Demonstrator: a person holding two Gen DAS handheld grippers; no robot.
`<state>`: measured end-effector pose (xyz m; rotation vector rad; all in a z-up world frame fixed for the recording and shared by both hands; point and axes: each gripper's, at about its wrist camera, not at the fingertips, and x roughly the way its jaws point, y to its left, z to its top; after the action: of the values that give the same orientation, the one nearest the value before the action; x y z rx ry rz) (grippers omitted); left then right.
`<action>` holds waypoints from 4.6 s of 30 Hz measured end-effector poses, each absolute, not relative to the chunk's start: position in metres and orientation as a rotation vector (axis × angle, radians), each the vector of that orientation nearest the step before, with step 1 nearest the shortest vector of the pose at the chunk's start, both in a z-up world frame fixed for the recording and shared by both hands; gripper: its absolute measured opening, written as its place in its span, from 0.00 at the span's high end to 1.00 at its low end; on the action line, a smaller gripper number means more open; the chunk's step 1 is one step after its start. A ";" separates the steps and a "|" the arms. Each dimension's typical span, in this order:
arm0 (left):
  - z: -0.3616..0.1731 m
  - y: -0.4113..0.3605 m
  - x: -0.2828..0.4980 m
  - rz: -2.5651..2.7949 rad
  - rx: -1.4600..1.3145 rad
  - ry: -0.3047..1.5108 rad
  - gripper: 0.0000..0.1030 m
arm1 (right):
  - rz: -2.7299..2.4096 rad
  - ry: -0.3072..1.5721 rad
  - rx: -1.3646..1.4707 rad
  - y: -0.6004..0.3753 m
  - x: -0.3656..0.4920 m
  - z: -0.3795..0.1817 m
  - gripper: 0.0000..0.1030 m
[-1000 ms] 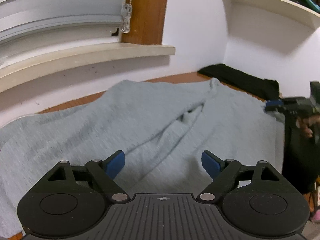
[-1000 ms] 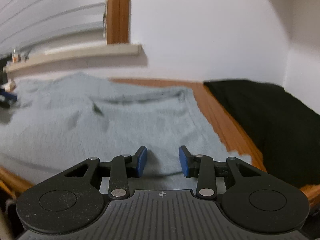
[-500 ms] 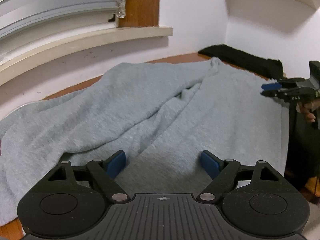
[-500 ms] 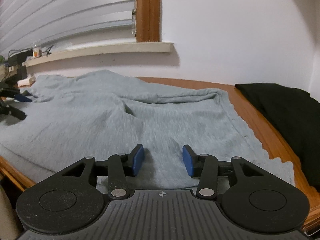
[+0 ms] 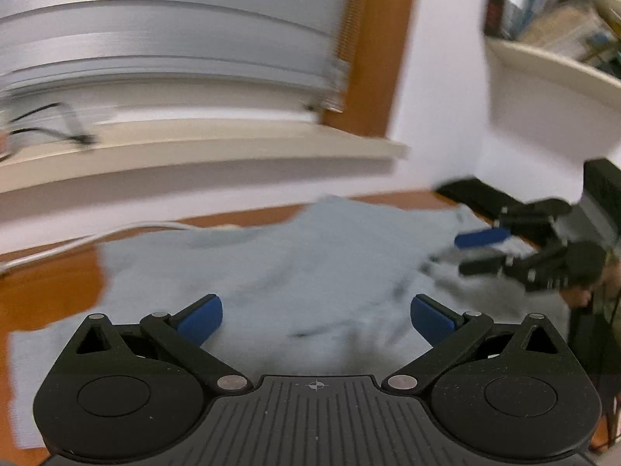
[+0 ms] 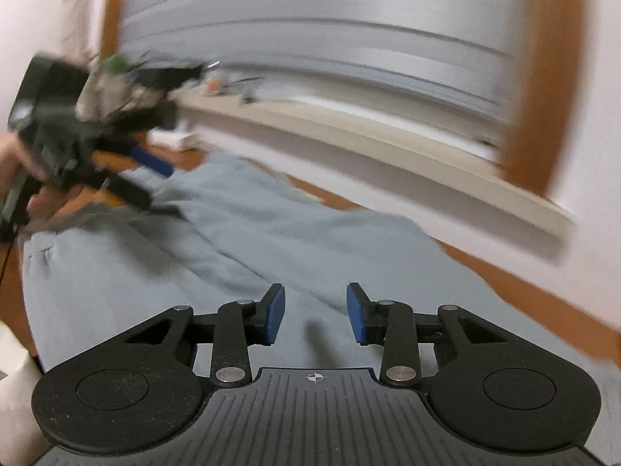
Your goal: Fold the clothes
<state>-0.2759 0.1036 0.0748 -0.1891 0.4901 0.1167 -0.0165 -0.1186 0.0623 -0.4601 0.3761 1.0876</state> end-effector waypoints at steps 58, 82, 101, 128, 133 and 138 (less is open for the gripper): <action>0.048 0.207 -0.246 0.342 -0.236 0.541 0.00 | 0.720 0.455 -0.302 -0.211 0.117 0.055 0.43; 0.046 0.221 -0.208 0.347 -0.195 0.573 0.52 | 0.715 0.488 -0.420 -0.181 0.098 0.014 0.21; 0.049 0.231 -0.219 0.415 -0.206 0.556 0.67 | 0.689 0.499 -0.404 -0.186 0.100 0.015 0.17; 0.043 0.229 -0.217 0.411 -0.192 0.603 0.65 | 0.520 0.378 -0.489 -0.172 0.163 0.076 0.97; 0.045 0.219 -0.219 0.451 -0.137 0.593 0.58 | 0.366 0.264 -0.605 -0.167 0.159 0.067 0.87; 0.066 0.198 -0.240 0.486 -0.130 0.483 0.37 | 0.449 0.362 -0.444 -0.212 0.155 0.068 0.62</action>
<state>-0.2395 0.1981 0.0663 -0.1298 0.4832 0.4861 0.1549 -0.2118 0.0679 -0.4442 0.3623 0.4493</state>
